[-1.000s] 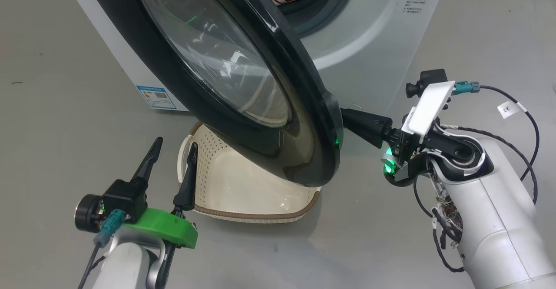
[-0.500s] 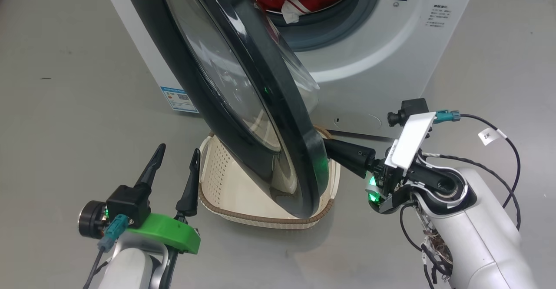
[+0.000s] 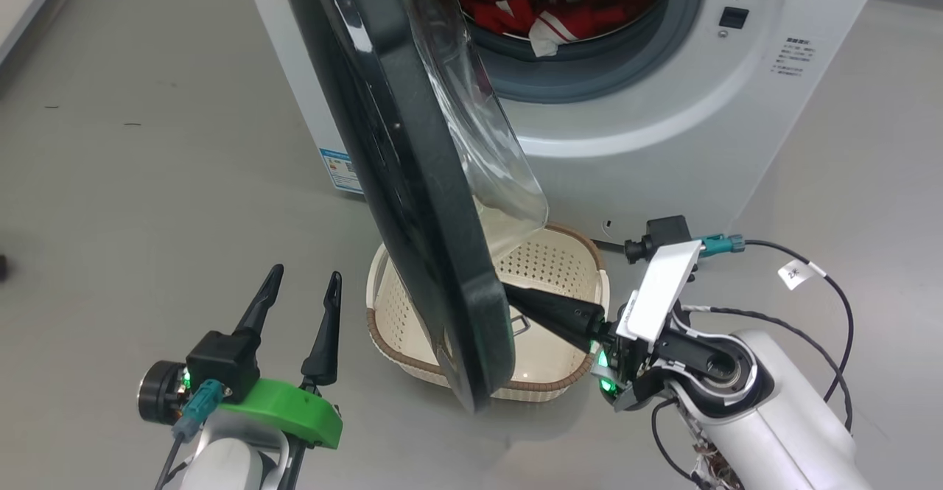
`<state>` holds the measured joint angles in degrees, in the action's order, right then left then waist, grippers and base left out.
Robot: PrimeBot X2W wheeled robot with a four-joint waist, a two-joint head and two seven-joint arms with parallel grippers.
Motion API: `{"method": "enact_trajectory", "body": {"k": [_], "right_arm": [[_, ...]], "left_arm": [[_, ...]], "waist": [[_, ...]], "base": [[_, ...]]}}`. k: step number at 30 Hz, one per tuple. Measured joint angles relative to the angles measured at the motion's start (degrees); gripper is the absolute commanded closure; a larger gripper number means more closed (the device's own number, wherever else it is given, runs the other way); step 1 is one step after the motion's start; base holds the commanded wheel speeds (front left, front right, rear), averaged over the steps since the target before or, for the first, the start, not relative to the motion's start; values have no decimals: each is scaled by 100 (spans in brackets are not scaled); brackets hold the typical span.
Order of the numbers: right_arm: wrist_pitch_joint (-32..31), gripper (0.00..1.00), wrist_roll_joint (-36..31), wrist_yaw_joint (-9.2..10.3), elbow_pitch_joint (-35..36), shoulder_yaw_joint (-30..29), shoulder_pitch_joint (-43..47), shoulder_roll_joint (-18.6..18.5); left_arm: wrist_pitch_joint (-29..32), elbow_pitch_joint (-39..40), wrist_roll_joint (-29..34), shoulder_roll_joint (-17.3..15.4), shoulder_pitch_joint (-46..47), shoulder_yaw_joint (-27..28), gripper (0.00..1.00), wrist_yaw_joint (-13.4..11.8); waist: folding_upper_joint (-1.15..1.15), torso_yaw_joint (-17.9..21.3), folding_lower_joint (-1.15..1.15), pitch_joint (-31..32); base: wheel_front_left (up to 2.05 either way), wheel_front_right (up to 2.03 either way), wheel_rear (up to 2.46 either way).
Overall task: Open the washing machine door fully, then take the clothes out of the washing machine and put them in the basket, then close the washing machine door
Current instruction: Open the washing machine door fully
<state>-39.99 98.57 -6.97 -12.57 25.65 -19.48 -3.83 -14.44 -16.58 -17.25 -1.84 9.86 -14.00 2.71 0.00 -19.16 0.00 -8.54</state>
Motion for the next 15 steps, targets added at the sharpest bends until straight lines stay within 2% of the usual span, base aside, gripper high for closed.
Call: {"method": "enact_trajectory", "body": {"k": [15], "right_arm": [[412, 100, 94, 1, 229, 693, 140, 2]], "left_arm": [[0, 2, -42, -7, -132, -3, 0, -91]], "waist": [[0, -284, 0, 113]], "base": [[0, 0, 0]]}}
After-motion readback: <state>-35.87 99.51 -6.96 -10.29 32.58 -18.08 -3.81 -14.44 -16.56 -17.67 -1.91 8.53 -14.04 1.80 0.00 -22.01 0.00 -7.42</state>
